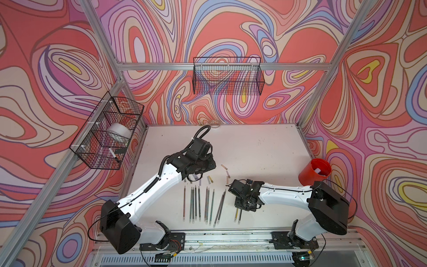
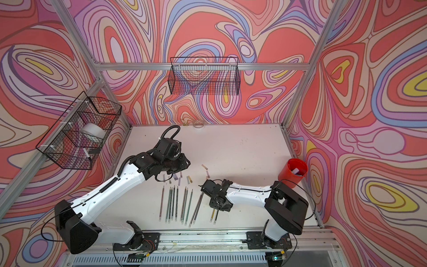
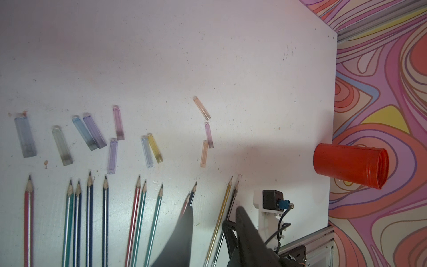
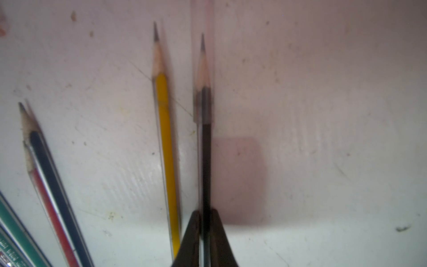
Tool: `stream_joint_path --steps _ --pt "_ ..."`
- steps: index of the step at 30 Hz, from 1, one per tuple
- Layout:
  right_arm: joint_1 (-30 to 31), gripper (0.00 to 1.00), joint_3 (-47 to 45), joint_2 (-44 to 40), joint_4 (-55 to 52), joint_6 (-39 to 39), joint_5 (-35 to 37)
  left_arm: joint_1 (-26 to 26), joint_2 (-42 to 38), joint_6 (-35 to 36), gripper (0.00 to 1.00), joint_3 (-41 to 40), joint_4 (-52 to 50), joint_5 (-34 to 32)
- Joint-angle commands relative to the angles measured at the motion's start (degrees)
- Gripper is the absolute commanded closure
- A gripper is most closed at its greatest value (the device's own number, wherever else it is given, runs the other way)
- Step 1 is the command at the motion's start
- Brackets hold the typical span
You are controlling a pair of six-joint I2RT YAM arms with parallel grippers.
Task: Remove the protective cover of the pencils
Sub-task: Pick up the pencil from the center of the board, then remove the protective sleeve from the pencil.
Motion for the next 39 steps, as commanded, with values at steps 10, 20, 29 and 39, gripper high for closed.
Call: stream_joint_path --steps 10,20,29,39 --pt "-0.2 0.94 -0.3 -5.0 -1.4 -2.9 2.3 0.2 -1.9 -1.9 0.62 -0.2 3.4 5.0" --pt "-0.2 0.95 2.5 -16.7 -2.1 -9.5 6.0 0.2 -1.2 -2.1 0.49 -0.6 10.5 13.6" --pt "-0.2 0.96 3.5 -21.9 5.7 -15.8 0.9 0.1 -0.4 -3.1 0.44 -2.6 15.7 17.6" --pt "-0.1 0.96 4.1 -24.3 11.5 -19.4 -3.9 -0.9 0.6 -3.6 0.44 -5.1 18.1 18.0"
